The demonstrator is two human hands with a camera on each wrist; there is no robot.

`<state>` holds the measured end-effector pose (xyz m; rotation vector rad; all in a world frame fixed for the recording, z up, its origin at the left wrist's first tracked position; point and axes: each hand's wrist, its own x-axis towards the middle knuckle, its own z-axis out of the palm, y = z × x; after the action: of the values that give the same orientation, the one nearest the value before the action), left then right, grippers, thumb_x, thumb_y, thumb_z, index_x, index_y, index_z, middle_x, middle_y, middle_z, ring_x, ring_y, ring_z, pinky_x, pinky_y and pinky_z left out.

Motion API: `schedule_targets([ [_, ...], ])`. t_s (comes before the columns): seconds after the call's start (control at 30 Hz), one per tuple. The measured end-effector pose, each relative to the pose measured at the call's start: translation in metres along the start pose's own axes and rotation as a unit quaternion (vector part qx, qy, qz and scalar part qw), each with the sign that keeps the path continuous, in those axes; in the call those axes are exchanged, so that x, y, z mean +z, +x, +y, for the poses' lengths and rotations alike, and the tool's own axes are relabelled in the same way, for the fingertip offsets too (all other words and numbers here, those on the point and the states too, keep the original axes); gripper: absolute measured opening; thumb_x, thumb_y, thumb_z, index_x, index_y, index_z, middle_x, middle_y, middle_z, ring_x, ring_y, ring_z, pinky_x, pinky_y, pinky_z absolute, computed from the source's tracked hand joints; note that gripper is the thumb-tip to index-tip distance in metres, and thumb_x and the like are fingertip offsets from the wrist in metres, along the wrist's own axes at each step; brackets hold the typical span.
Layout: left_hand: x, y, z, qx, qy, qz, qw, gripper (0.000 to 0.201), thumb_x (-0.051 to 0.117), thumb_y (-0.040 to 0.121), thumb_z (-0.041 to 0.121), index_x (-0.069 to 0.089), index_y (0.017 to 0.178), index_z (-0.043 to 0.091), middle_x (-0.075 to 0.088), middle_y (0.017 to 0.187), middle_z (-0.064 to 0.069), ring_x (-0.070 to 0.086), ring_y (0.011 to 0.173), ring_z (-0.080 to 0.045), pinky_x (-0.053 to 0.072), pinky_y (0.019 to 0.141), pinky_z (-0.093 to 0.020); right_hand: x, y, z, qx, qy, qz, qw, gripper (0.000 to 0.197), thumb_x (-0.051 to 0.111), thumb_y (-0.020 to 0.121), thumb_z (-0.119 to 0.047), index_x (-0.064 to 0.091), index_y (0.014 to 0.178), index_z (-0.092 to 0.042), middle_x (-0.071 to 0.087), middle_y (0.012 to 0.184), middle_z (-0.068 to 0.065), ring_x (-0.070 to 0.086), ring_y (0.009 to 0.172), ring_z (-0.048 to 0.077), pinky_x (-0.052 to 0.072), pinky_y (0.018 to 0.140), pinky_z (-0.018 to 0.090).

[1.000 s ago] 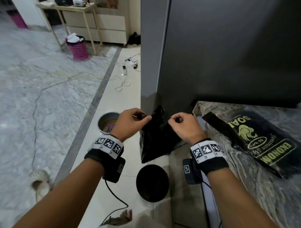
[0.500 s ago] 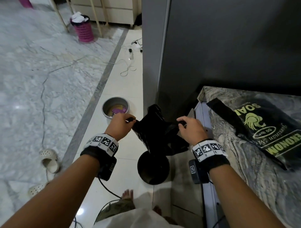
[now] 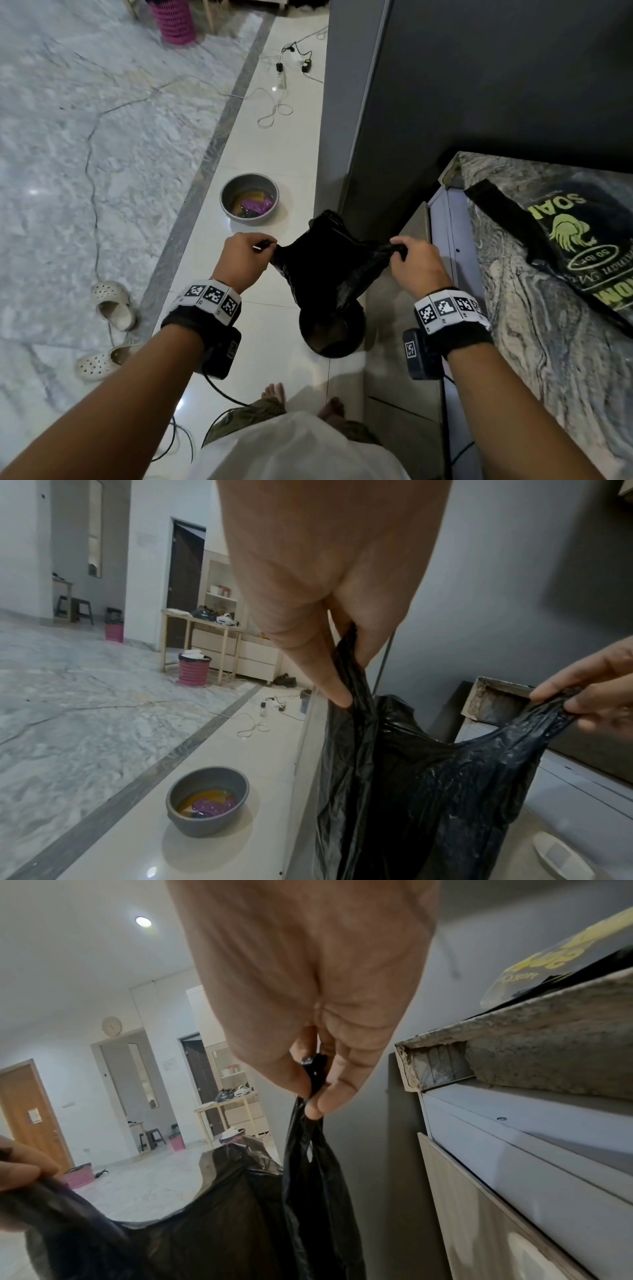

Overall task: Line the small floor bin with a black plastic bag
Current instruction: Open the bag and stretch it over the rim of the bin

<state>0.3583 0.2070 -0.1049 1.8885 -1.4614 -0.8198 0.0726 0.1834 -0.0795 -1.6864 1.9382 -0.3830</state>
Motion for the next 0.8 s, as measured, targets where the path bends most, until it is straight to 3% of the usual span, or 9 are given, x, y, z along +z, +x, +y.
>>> schedule_targets([
  [0.2,0.011,-0.008,-0.015,0.015,-0.013,-0.052,0.998,0.016,0.063,0.083,0.011,0.074,0.094,0.007,0.075,0.092,-0.012,0.068,0.069,-0.019,0.058,0.080,-0.037,0.016,-0.018,0.001,0.033,0.002,0.017,0.999,0.032,0.052,0.086,-0.014,0.063,0.116,-0.019,0.067,0.113,0.012,0.062,0.103,0.029,0.051,0.093,0.037],
  [0.4,0.033,-0.017,-0.026,0.017,-0.004,-0.115,0.993,0.016,0.063,0.084,0.012,0.074,0.095,0.008,0.075,0.089,-0.012,0.062,0.063,-0.012,0.049,0.073,-0.023,0.034,-0.036,0.014,0.068,0.031,-0.001,0.997,0.031,0.053,0.086,-0.016,0.063,0.114,-0.021,0.068,0.110,0.010,0.064,0.098,0.027,0.053,0.090,0.042],
  [0.53,0.048,-0.019,-0.029,0.016,0.000,-0.138,0.990,0.014,0.063,0.084,0.011,0.074,0.092,0.008,0.075,0.088,-0.013,0.063,0.067,-0.015,0.053,0.078,-0.029,0.041,-0.040,0.025,0.083,0.049,-0.014,0.995,0.030,0.054,0.085,-0.017,0.065,0.112,-0.021,0.069,0.108,0.008,0.064,0.096,0.024,0.053,0.090,0.037],
  [0.57,0.052,-0.018,-0.029,0.018,0.002,-0.140,0.990,0.014,0.063,0.084,0.010,0.074,0.092,0.008,0.074,0.089,-0.012,0.063,0.070,-0.016,0.053,0.078,-0.026,0.042,-0.039,0.027,0.082,0.055,-0.019,0.995,0.030,0.055,0.085,-0.017,0.065,0.113,-0.019,0.069,0.109,0.008,0.064,0.096,0.023,0.051,0.089,0.033],
  [0.67,0.066,-0.011,-0.030,0.022,0.008,-0.140,0.990,0.015,0.064,0.083,0.009,0.074,0.094,0.006,0.074,0.093,-0.011,0.063,0.074,-0.013,0.044,0.068,-0.001,0.046,-0.026,0.035,0.085,0.073,-0.034,0.993,0.030,0.057,0.085,-0.020,0.065,0.113,-0.015,0.069,0.108,0.007,0.062,0.094,0.017,0.043,0.082,0.022],
  [0.8,0.089,0.000,-0.036,-0.002,0.010,-0.140,0.990,0.015,0.064,0.083,0.008,0.073,0.095,0.005,0.073,0.095,-0.013,0.064,0.076,-0.012,0.042,0.067,0.003,0.063,0.003,0.050,0.094,0.076,-0.053,0.991,0.031,0.056,0.085,-0.029,0.065,0.113,-0.019,0.068,0.113,0.004,0.063,0.101,0.020,0.045,0.086,0.026],
])
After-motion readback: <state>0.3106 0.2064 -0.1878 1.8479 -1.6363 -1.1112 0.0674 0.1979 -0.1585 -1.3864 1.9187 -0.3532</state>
